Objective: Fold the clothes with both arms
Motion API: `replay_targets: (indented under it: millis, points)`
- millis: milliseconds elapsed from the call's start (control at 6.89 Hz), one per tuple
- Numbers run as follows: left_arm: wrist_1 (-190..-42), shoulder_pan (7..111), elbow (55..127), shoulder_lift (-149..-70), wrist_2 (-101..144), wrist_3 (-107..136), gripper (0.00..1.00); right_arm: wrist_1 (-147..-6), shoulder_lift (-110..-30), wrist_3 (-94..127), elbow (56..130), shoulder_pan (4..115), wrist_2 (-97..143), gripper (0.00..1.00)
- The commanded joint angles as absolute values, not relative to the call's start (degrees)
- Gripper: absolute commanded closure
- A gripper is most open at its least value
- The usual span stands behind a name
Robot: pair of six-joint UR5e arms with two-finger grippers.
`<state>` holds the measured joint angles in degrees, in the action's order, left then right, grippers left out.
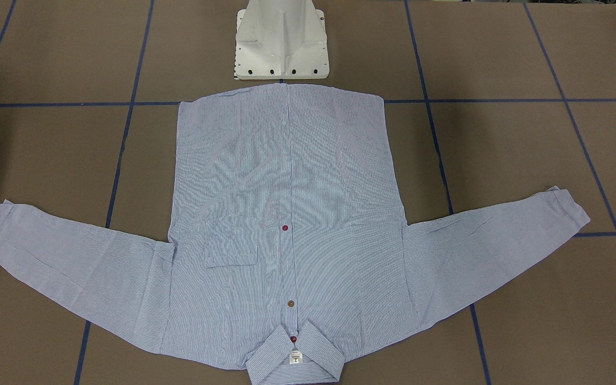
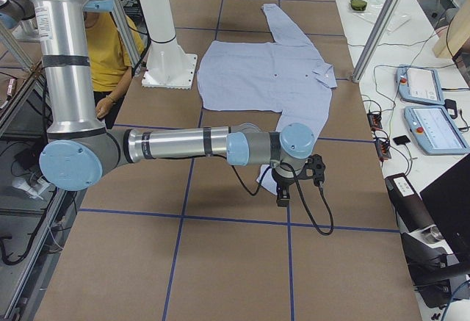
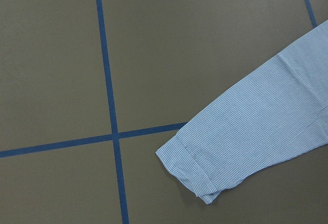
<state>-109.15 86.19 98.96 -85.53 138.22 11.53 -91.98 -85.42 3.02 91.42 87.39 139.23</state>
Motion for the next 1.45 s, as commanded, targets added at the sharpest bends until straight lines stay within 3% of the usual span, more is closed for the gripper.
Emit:
replay_targets:
  millis: [0,435,1015,1306]
  points:
    - [-109.3,86.1,99.1,-85.3,138.2,11.4,0.00,-85.7,-88.1,4.1,91.5,84.8,139.6,0.00]
    - [-111.2,85.4,100.7,-85.0,138.3,11.6,0.00,-74.4,-90.2,21.8,91.4,77.5,139.2,0.00]
    - [-111.2,84.9,100.7,-85.4,138.3,11.8,0.00,-51.0,-90.5,69.3,90.4,62.9,126.8,0.06]
    - [-111.2,84.9,100.6,-85.5,138.3,11.7,0.00,-46.8,-92.6,75.1,89.5,60.7,124.7,0.08]
